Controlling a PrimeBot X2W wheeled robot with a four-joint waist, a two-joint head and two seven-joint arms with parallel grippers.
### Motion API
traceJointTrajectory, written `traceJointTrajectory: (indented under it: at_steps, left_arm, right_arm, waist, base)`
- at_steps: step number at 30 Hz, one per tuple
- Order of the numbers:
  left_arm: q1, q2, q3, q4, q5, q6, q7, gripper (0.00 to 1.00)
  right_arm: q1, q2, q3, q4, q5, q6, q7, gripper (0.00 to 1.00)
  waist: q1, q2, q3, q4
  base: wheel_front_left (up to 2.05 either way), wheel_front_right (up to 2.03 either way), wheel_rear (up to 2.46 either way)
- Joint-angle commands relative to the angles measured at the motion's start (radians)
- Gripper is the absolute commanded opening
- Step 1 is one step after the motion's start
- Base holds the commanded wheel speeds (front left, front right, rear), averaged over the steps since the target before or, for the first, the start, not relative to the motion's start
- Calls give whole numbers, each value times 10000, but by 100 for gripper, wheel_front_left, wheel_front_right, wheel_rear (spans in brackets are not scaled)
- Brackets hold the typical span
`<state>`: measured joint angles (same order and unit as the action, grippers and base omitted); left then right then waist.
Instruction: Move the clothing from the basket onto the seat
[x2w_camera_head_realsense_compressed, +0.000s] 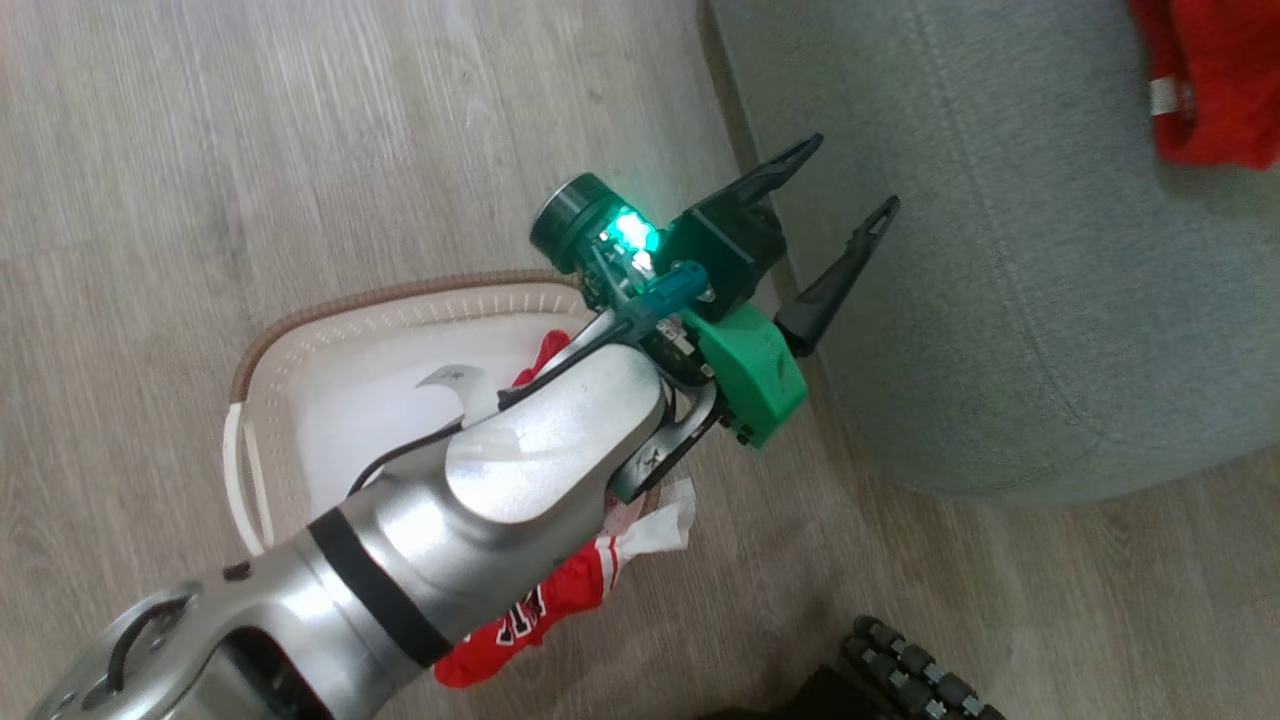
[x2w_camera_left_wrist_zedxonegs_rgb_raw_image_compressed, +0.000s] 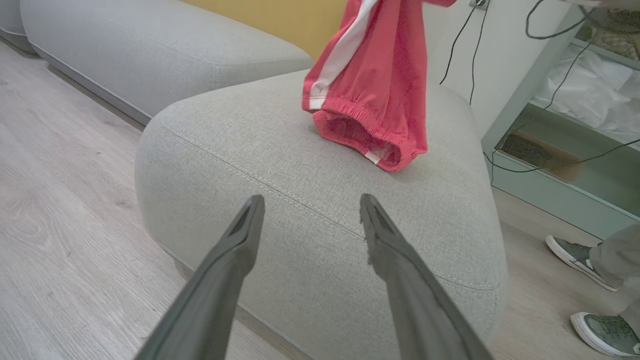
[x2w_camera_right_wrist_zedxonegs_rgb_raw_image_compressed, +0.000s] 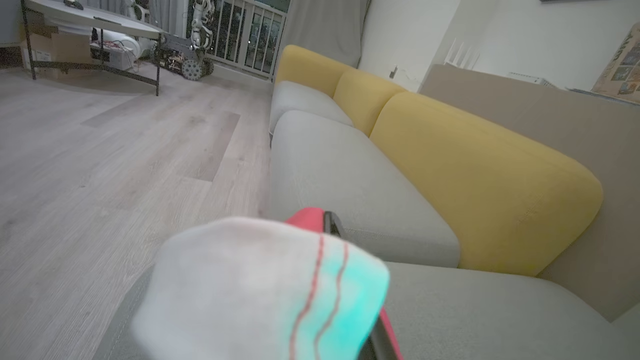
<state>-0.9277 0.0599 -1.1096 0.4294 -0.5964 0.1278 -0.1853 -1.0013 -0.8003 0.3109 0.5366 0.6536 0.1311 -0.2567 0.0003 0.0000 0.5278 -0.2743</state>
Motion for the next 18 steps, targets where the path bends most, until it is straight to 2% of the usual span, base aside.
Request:
traceJointTrajectory:
  at_steps: [1, 7, 8, 13, 18]
  left_arm:
    - [-446, -95, 44, -301, -92, 111, -77, 100]
    - [-903, -96, -498, -222, -430, 386, -150, 100]
    - [-1028, -96, -640, -181, -566, 454, -188, 100]
    - [-1281, -96, -928, -98, -893, 622, -289, 100]
    - [-1460, -96, -1156, -15, -1186, 696, -397, 100]
  right_arm:
    - [10, -488, 13, 25, 198, -4, -51, 0]
    - [320, -533, 722, 1122, 680, -4, -51, 0]
    - [454, -579, 1470, 1605, 919, -4, -51, 0]
    - [246, -779, 3198, 2377, 1702, -4, -50, 0]
    - [-54, -980, 5116, 2678, 2611, -4, 693, 0]
  waist:
    - [-3, 0, 258, 164]
    - [-3, 0, 689, 284]
    - [-3, 0, 751, 321]
    - [-3, 0, 844, 335]
    - [-3, 0, 870, 375]
  base:
    - [0, 0, 0]
    - [0, 0, 0]
    - [0, 0, 0]
    - [0, 0, 0]
    - [0, 0, 0]
